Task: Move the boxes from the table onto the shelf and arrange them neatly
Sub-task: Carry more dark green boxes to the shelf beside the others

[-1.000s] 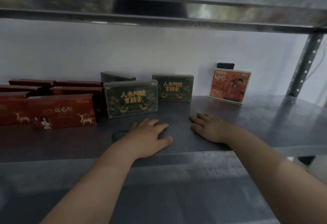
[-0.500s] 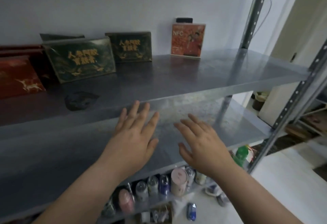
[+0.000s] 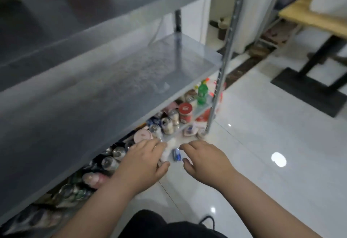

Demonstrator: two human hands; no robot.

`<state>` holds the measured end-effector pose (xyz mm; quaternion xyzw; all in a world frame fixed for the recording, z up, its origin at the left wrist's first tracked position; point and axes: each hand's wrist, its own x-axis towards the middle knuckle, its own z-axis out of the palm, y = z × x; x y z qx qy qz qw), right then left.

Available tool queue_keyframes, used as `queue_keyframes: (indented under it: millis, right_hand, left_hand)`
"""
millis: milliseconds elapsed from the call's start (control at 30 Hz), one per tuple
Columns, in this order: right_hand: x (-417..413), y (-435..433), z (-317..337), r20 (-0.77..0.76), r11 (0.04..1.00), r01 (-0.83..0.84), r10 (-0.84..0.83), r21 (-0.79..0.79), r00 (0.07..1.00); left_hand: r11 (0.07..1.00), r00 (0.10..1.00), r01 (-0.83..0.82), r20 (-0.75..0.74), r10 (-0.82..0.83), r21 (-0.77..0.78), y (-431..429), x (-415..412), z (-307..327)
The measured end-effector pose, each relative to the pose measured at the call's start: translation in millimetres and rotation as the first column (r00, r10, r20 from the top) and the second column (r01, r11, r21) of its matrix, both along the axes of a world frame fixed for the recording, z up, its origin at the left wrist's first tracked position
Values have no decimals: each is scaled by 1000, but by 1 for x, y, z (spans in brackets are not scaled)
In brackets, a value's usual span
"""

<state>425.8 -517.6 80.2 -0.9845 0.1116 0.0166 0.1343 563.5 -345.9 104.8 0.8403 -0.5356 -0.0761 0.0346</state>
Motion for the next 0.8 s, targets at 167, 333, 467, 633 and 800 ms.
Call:
queue_keyframes:
  millis: [167,333,467,633,800]
  right_hand:
    - [-55,2,-22,-106,959,277,-269,60,957]
    - [-105,42,-30,-183,804,594,-580,29,794]
    - [-141,103,-30,-204,566,823,-802,38,561]
    - [-191,200,-30,-228,243,969,-943,29,243]
    - [-246,291,-29,-242,9,1000,-970,22,15]
  left_hand:
    - [958,963,269,-28,-267,101,-48,-11,-17]
    - [797,806,592,-83,-586,119,-79,-28,-31]
    - [596,606,796,-129,-785,108,-80,-59,-46]
    - [332,345,938,-167,-923,101,-51,-118,-58]
    - [106,121,990,-177,-977,92,-2,-191,-49]
